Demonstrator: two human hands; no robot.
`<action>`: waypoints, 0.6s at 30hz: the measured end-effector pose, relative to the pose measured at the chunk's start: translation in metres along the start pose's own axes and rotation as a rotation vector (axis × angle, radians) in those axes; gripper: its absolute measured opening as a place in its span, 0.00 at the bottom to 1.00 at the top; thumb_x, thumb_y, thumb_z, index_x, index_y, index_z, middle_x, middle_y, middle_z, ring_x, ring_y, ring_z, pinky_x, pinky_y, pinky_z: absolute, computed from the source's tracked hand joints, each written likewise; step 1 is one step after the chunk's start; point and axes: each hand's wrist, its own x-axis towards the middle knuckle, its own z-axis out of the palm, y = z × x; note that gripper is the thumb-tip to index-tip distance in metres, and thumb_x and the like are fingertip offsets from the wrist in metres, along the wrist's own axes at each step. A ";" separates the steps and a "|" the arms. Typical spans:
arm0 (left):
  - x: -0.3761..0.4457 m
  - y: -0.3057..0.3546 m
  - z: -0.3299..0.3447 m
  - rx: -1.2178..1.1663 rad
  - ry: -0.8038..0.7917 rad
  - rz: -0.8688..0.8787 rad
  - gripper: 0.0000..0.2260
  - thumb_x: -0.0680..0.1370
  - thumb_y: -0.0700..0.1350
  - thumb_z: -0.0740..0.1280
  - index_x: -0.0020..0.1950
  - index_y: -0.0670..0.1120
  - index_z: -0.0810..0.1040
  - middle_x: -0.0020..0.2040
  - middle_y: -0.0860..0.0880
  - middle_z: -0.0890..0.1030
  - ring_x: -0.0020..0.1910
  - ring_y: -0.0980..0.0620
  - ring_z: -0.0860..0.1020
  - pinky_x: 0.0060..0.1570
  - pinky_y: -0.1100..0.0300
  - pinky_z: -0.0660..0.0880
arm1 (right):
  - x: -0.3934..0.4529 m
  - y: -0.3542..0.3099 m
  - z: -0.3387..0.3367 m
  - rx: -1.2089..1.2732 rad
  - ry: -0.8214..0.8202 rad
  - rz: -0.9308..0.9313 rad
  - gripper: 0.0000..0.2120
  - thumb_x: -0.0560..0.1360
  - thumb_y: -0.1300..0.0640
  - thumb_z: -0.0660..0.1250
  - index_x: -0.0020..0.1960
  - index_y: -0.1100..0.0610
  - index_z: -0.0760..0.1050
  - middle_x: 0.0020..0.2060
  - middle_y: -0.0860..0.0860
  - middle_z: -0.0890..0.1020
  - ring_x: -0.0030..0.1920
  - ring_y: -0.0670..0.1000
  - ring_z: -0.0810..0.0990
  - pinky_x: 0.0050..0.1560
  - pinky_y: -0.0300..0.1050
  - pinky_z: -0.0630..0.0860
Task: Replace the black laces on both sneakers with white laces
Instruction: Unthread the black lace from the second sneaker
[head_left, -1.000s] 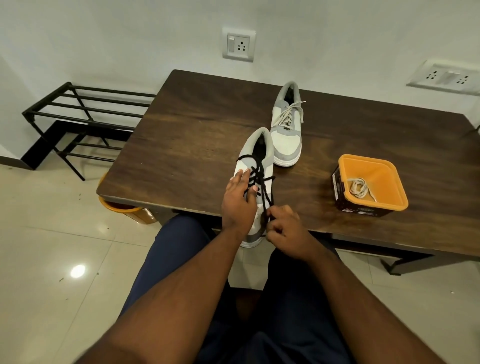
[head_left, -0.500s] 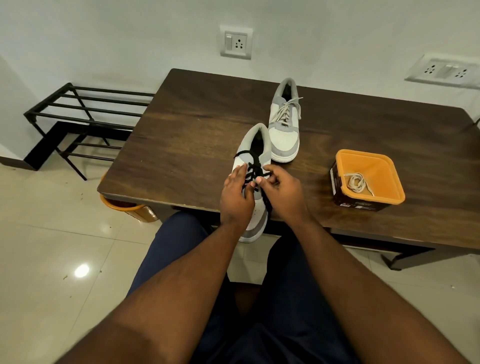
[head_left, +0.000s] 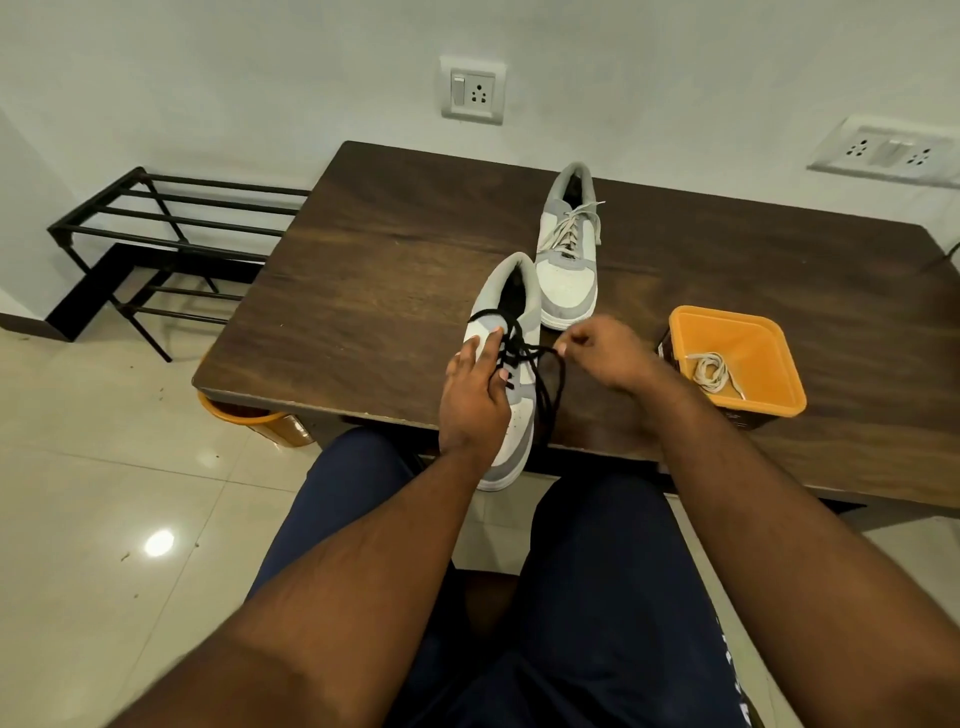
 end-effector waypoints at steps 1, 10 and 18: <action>0.000 0.000 0.000 0.003 -0.001 -0.003 0.23 0.83 0.43 0.58 0.77 0.56 0.61 0.77 0.46 0.63 0.76 0.45 0.59 0.72 0.52 0.58 | 0.002 -0.001 -0.001 -0.056 0.091 -0.010 0.07 0.77 0.55 0.67 0.51 0.55 0.82 0.47 0.50 0.81 0.46 0.48 0.77 0.49 0.43 0.72; 0.002 -0.002 0.002 0.032 -0.014 -0.027 0.23 0.83 0.44 0.57 0.77 0.56 0.61 0.78 0.47 0.62 0.76 0.45 0.58 0.72 0.52 0.59 | 0.018 -0.050 0.029 0.286 0.148 0.091 0.10 0.74 0.56 0.71 0.35 0.56 0.75 0.29 0.47 0.77 0.30 0.43 0.74 0.35 0.38 0.70; 0.002 -0.005 0.004 0.027 -0.001 0.006 0.23 0.82 0.42 0.58 0.77 0.55 0.62 0.76 0.46 0.64 0.75 0.45 0.61 0.73 0.50 0.61 | 0.050 -0.091 -0.035 0.793 0.349 0.129 0.06 0.81 0.59 0.58 0.45 0.58 0.71 0.32 0.53 0.76 0.23 0.47 0.72 0.25 0.39 0.67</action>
